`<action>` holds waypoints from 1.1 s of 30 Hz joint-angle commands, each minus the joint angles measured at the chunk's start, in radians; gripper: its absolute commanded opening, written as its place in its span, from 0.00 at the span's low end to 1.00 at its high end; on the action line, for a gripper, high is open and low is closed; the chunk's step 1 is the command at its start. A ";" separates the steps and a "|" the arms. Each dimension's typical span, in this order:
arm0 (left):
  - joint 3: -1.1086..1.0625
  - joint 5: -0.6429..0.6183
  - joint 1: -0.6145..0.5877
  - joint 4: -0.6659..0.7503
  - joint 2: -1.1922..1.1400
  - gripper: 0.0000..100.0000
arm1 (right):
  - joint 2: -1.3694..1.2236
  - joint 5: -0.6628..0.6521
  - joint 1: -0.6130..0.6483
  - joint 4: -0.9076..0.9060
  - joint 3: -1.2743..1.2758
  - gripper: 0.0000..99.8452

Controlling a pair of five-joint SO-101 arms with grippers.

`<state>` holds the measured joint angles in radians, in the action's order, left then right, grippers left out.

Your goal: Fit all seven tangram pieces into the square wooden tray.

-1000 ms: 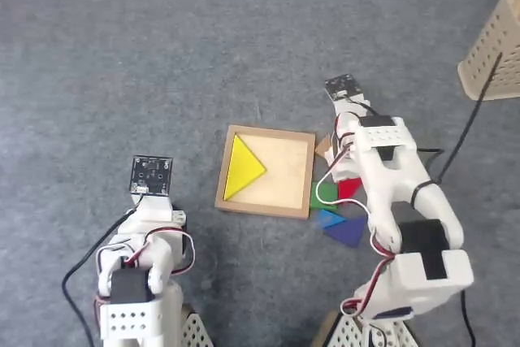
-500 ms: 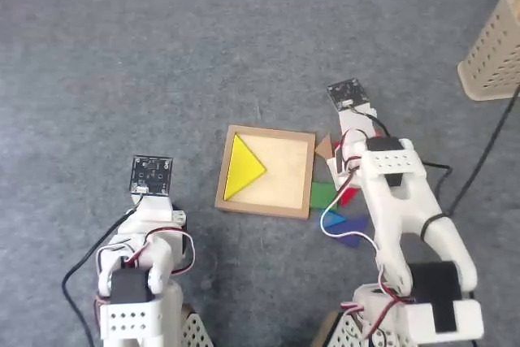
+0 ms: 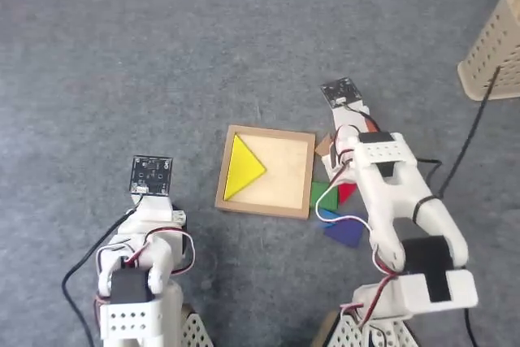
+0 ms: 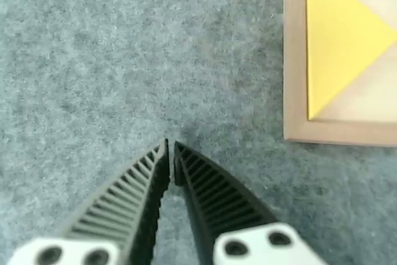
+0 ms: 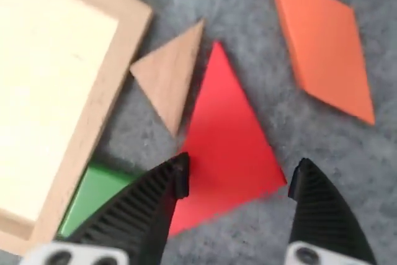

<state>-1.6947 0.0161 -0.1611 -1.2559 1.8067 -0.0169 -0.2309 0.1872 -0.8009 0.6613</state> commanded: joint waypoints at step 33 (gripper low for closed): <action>0.010 0.003 0.005 -0.008 0.018 0.02 | -0.016 -0.012 -0.081 -0.088 -0.052 0.14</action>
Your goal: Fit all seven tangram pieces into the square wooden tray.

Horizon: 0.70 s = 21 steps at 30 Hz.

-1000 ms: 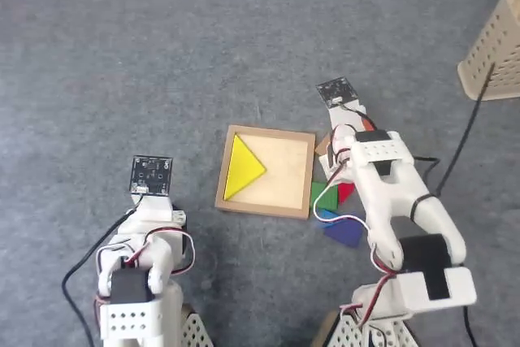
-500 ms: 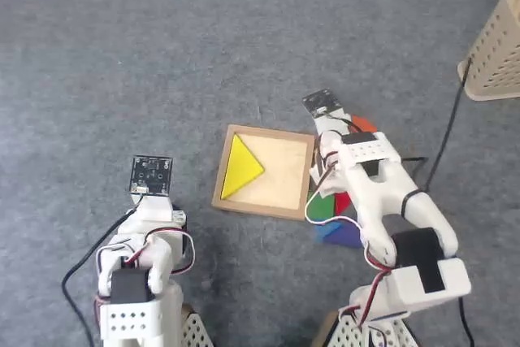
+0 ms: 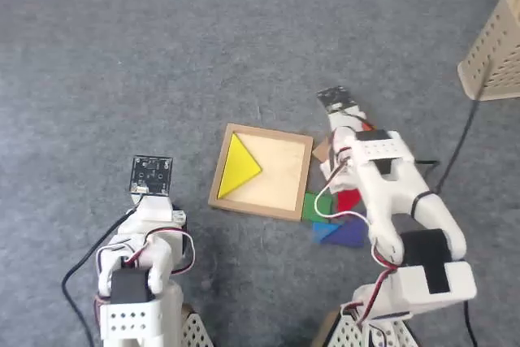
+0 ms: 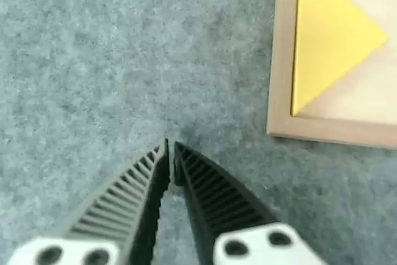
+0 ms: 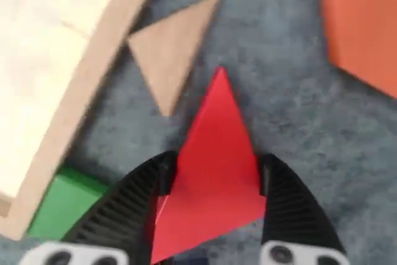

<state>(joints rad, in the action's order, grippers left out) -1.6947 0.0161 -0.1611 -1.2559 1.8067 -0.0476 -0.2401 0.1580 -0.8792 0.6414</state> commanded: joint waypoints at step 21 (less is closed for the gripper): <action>0.010 0.003 0.005 -0.008 0.018 0.02 | 0.220 0.163 -0.122 -0.031 0.121 0.29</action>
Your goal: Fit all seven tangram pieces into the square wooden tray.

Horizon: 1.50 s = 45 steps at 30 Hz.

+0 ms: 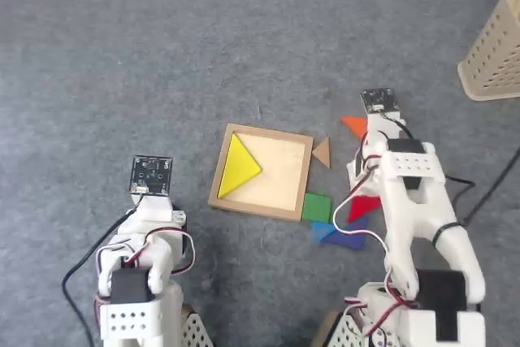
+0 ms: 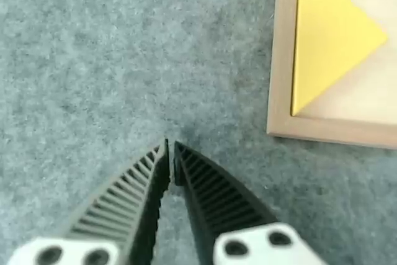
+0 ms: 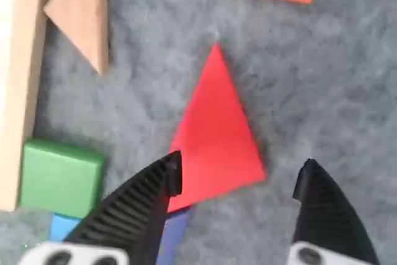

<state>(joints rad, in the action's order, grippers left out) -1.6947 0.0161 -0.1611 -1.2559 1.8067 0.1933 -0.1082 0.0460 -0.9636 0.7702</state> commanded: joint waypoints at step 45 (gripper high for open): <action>0.010 0.003 0.005 -0.008 0.018 0.02 | 0.166 0.003 0.088 -0.010 -0.008 0.01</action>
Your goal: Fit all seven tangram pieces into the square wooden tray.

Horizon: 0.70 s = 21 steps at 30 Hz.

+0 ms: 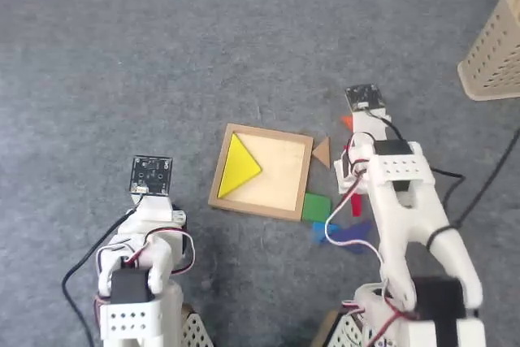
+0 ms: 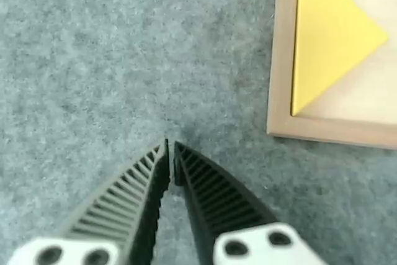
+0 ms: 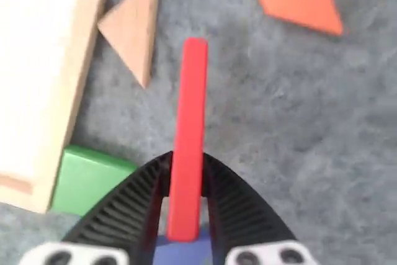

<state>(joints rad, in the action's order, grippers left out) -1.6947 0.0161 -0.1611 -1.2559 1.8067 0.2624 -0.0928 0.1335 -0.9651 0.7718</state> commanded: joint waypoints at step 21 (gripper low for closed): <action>0.010 0.003 0.005 -0.008 0.018 0.02 | -0.216 -0.365 0.544 0.058 -0.293 0.01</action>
<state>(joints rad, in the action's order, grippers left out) -1.6947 0.0161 -0.1611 -1.2559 1.8067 0.0951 -0.3644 0.6322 -0.9283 0.5493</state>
